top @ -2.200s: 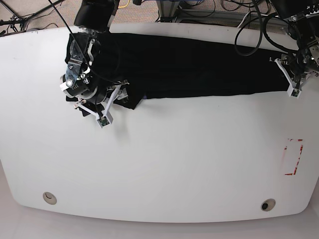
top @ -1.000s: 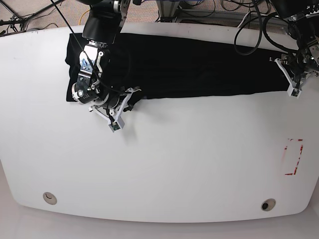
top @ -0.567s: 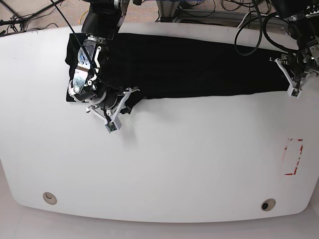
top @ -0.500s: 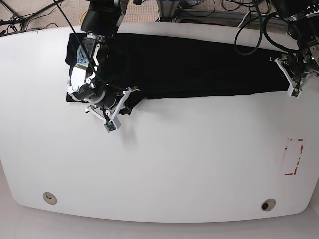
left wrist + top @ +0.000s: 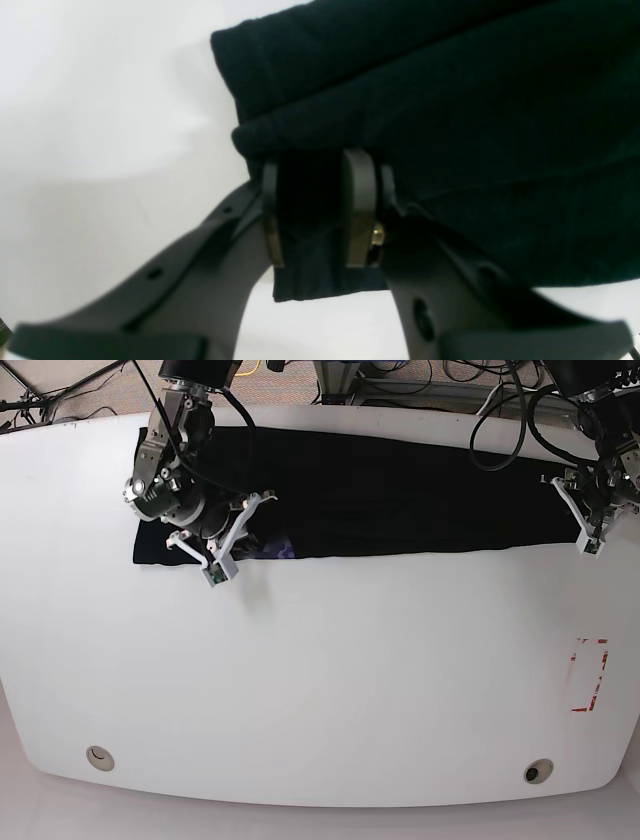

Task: Fold the T-shirt properly

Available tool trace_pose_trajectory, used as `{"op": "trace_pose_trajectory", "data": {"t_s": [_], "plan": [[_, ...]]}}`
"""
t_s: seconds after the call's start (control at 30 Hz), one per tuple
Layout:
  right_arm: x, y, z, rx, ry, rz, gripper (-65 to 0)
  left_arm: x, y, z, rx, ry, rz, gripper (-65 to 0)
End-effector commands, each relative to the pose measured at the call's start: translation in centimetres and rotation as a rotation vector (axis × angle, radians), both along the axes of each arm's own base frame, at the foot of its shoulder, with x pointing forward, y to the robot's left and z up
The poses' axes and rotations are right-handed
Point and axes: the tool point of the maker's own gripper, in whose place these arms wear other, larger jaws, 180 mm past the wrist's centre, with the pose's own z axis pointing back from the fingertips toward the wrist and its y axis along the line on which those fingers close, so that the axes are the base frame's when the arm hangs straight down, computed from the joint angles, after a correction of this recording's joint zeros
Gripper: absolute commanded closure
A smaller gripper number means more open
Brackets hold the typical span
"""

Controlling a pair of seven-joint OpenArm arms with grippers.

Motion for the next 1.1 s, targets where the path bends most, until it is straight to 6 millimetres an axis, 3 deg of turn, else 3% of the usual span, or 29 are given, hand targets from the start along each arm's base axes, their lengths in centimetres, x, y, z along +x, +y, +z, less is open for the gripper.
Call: {"op": "trace_pose_trajectory", "data": {"t_s": [0.0,0.23,0.5,0.7,1.07], "plan": [[0.1,0.7,2.2,0.058,-0.078,0.005,0.0,-1.5,0.4,-1.1,0.044,0.087,-0.006,-14.4],[-2.1,1.3,2.2,0.096,-0.061,0.010,0.0,-2.3,-0.3,-3.2,0.012,0.139,-0.023,-14.4],[-4.6,2.0,1.4,0.159,-0.011,0.012,0.0,-2.5,-0.4,-4.2,-0.021,0.126,-0.009,-14.4],[-6.0,2.5,1.1,0.204,0.018,0.013,0.0,-2.8,-0.4,-4.4,-0.023,0.135,-0.006,-14.4],[-8.6,1.2,0.7,0.217,0.060,0.040,-0.8,-2.7,0.3,-4.1,-0.008,0.134,-0.008,-14.4]]}}
